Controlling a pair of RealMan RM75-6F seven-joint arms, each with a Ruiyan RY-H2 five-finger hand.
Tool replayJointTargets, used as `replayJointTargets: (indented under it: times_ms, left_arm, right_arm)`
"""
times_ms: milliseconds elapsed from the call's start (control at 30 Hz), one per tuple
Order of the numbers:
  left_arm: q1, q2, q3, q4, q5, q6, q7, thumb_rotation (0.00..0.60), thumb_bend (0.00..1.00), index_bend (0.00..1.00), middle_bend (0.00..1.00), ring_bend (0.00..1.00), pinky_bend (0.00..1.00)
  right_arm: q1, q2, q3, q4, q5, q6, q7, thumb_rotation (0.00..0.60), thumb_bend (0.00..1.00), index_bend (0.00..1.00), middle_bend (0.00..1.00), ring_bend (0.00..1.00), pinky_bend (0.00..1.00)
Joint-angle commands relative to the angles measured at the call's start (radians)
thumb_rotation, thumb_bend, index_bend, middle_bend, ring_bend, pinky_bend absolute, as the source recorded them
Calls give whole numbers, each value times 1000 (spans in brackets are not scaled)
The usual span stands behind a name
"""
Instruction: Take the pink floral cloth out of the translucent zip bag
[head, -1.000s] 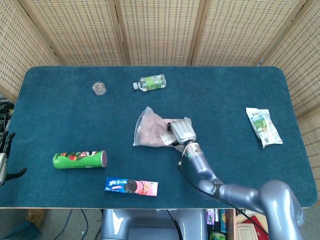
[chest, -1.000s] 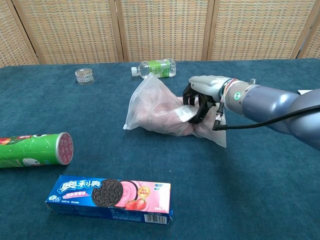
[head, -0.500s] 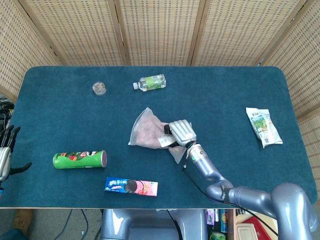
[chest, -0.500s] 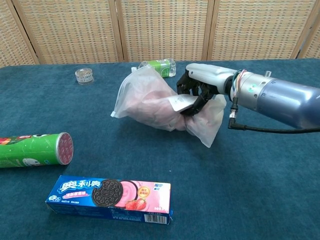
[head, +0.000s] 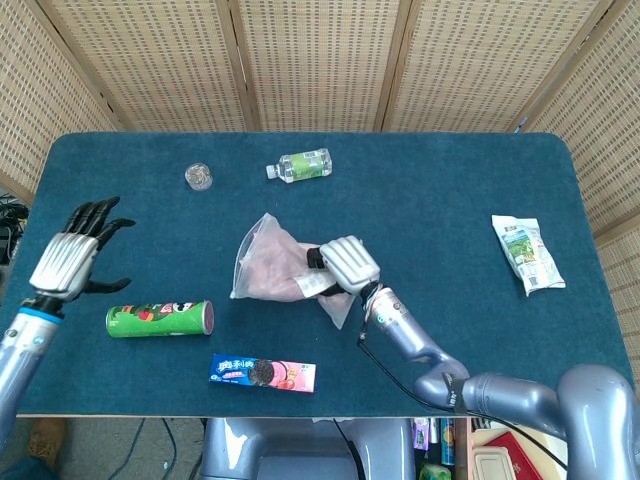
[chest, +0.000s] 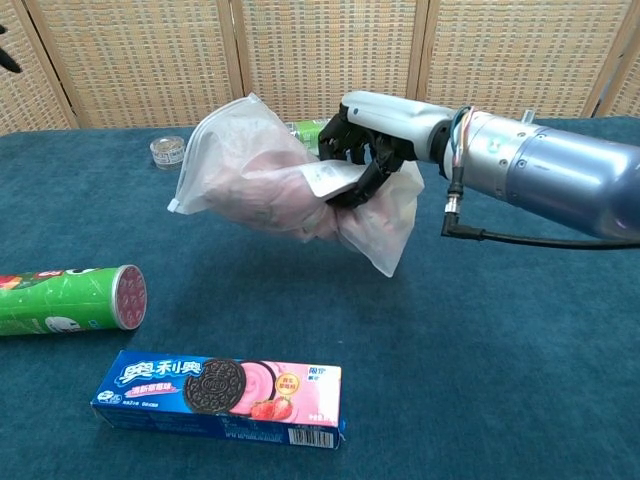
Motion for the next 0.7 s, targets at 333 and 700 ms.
replayJointTargets:
  times_ms: [333,700]
  left_arm:
    - [-153,-124,-29,28,-38,-144,-23,600,121,271,0,0,0]
    - [-223,-180,-52,11,-106,-175,17,600,123,295,0,0,0]
  right_arm:
    - [14,-4,26,-31,36,-3,-38,600,725,615,654,608,685]
    - [34,-33,44,-6,63,-10,-54,600,725,615,654,608,685]
